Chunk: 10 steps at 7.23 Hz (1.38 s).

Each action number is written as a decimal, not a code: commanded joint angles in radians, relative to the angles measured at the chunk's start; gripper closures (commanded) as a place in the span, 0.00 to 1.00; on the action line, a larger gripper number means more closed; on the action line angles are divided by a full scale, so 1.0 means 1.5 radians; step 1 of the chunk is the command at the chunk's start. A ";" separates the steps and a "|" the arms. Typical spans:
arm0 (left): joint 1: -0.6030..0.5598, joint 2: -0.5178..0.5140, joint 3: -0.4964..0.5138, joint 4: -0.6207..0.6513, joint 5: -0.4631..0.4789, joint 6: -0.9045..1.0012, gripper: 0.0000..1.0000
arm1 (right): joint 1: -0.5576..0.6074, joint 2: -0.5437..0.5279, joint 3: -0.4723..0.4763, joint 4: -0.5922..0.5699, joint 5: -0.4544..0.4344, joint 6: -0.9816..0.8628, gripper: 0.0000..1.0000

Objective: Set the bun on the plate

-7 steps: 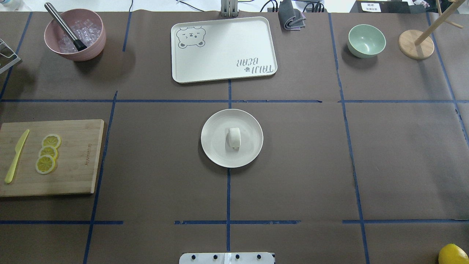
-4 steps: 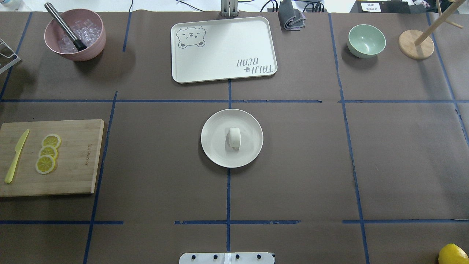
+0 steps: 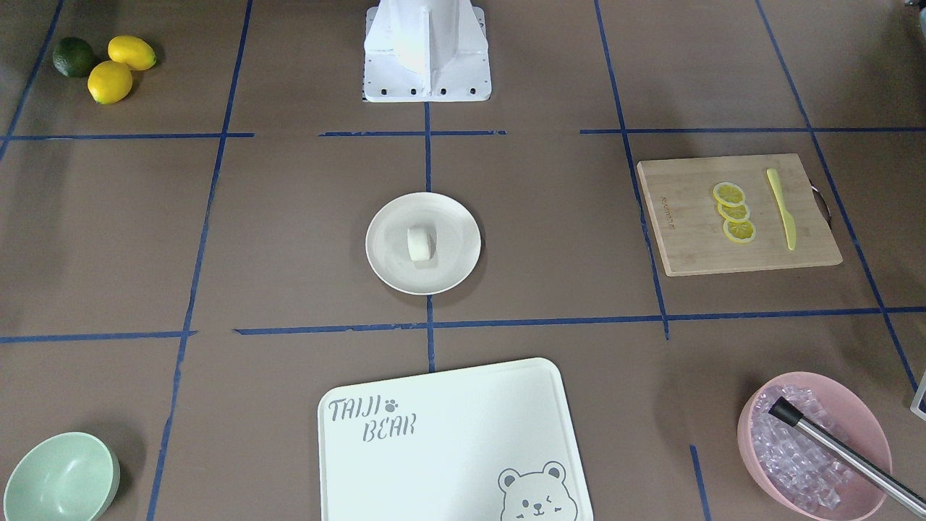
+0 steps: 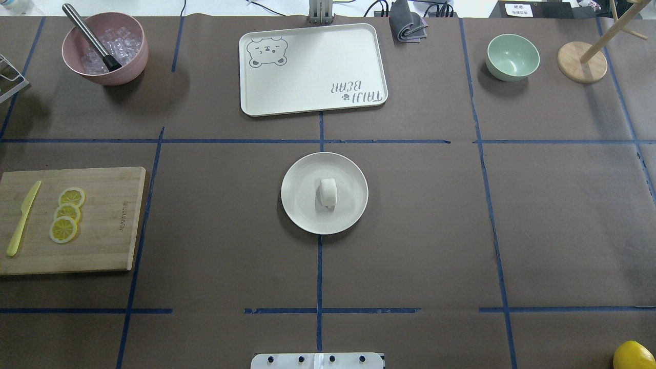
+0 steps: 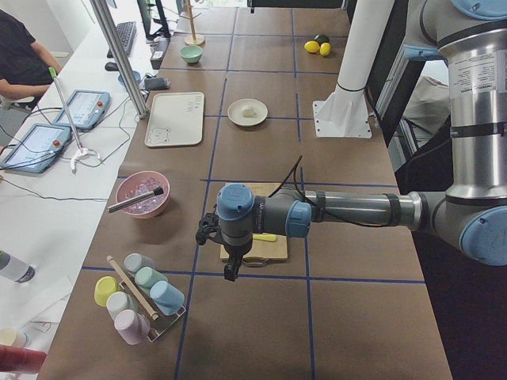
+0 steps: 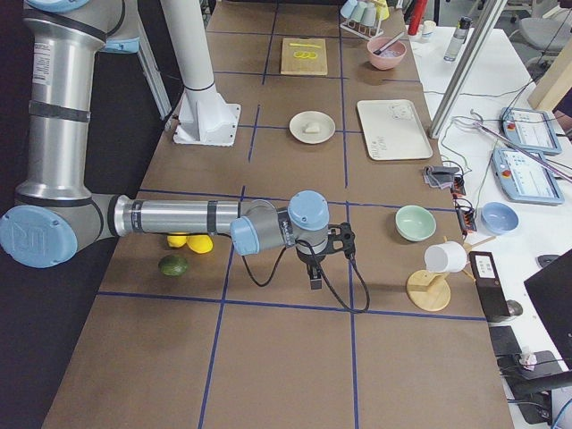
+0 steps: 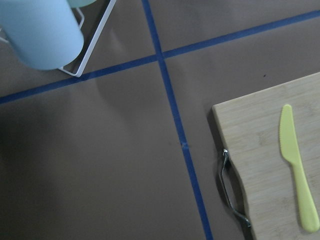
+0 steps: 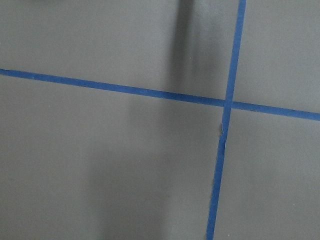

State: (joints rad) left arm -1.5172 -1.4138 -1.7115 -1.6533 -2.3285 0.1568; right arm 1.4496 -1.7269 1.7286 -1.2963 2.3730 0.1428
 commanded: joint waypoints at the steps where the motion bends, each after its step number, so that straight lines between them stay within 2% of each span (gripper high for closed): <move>1: -0.001 -0.008 0.032 0.000 -0.008 0.001 0.01 | -0.008 -0.005 -0.005 -0.001 -0.008 -0.023 0.00; 3: -0.001 -0.015 0.053 -0.005 -0.008 -0.007 0.01 | -0.013 -0.025 -0.008 -0.013 -0.028 -0.067 0.00; 4: -0.001 -0.028 0.042 0.015 -0.024 -0.064 0.01 | -0.010 -0.023 -0.003 -0.023 -0.029 -0.073 0.00; 5: 0.000 -0.036 0.010 0.078 -0.048 -0.092 0.01 | -0.014 -0.023 -0.004 -0.028 -0.028 -0.086 0.00; 6: -0.001 -0.065 0.007 0.136 -0.050 -0.092 0.00 | -0.017 -0.022 -0.005 -0.061 -0.028 -0.116 0.00; 7: -0.002 -0.063 0.006 0.148 -0.051 -0.090 0.00 | 0.015 -0.020 0.000 -0.118 -0.027 -0.183 0.00; 8: -0.003 -0.060 0.009 0.137 -0.051 -0.090 0.00 | 0.016 -0.011 0.034 -0.194 -0.021 -0.203 0.00; 9: -0.003 -0.062 0.007 0.132 -0.051 -0.093 0.00 | 0.026 0.037 0.044 -0.293 -0.023 -0.211 0.00; 10: -0.004 -0.058 -0.003 0.129 -0.052 -0.090 0.00 | 0.034 0.043 0.044 -0.311 -0.023 -0.218 0.00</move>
State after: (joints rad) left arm -1.5219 -1.5037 -1.7041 -1.4543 -2.4054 0.0198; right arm 1.4847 -1.6945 1.7834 -1.6761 2.3378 -0.1638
